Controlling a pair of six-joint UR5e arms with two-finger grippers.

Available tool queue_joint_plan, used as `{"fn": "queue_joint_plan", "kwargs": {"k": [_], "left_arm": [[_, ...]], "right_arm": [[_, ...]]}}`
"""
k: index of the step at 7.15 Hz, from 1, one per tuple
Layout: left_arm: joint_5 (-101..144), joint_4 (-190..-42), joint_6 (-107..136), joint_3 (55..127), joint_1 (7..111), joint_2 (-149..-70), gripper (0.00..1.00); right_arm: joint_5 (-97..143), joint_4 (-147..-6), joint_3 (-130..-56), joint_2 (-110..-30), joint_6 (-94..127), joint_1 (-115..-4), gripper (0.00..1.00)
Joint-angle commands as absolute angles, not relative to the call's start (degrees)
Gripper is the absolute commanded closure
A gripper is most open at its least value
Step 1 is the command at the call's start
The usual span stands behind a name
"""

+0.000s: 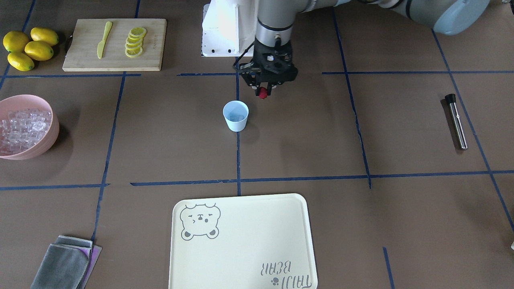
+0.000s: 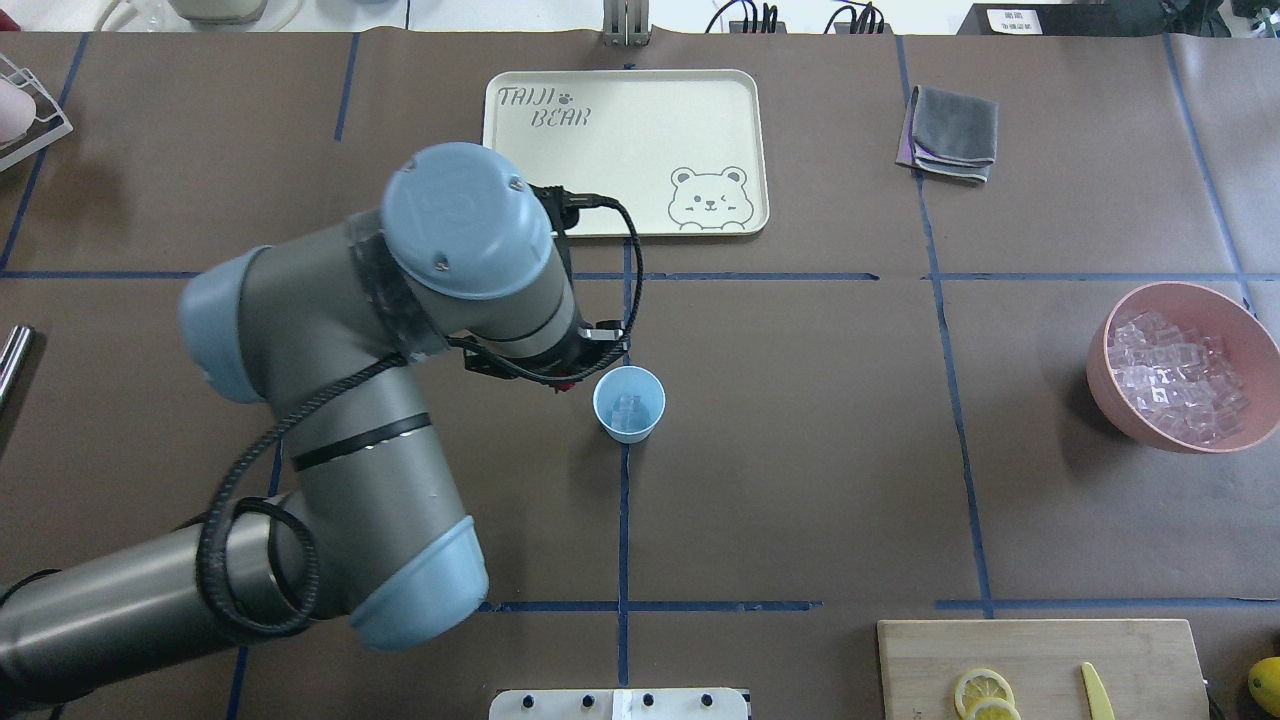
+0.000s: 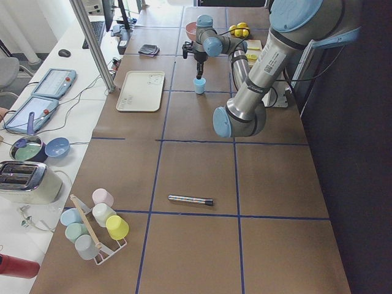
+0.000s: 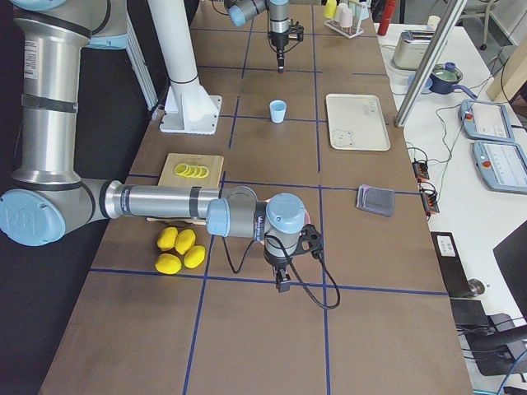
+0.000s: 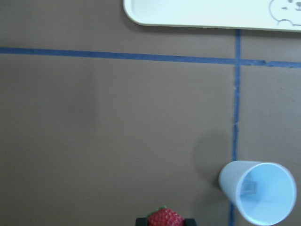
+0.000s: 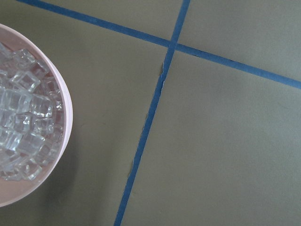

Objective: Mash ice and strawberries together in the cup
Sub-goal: 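Carry the strawberry over the light-blue cup and release it inside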

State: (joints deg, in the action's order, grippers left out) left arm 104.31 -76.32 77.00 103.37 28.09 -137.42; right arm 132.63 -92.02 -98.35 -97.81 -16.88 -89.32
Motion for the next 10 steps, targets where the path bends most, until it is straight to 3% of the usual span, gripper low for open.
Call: {"fn": "queue_joint_plan", "kwargs": {"k": [1, 2, 3, 4, 6, 8, 9, 10], "left_arm": [[101.3, -78.4, 80.7, 95.7, 24.6, -142.9, 0.97], [101.3, -78.5, 81.0, 95.7, 24.5, -143.0, 0.89], [101.2, -78.5, 81.0, 95.8, 24.5, -143.0, 0.6], [101.2, -78.4, 80.9, 95.9, 24.6, -142.9, 0.44], [101.2, -78.4, 80.6, 96.0, 25.0, -142.6, 0.41], [101.3, -78.4, 79.5, 96.4, 25.5, -142.1, 0.18], [101.7, -77.7, 74.1, 99.3, 27.0, -139.4, 0.0], [102.0, -77.7, 68.6, 104.6, 29.3, -133.1, 0.0]], "right_arm": [[132.6, -92.0, -98.3, -97.8, -16.9, -89.4, 0.01], [132.6, -92.0, -98.3, -97.8, -16.9, -89.4, 0.01], [132.6, -92.0, -98.3, -97.8, -16.9, -89.4, 0.01], [132.6, -92.0, -98.3, -97.8, -16.8, -89.4, 0.01], [132.6, -92.0, -98.3, -97.8, -16.9, -89.4, 0.01], [132.6, -92.0, -98.3, -97.8, -16.9, -89.4, 0.01], [132.6, -92.0, -98.3, -97.8, -16.8, -89.3, 0.01], [132.6, -92.0, -98.3, -97.8, -16.9, -89.4, 0.01]]}}
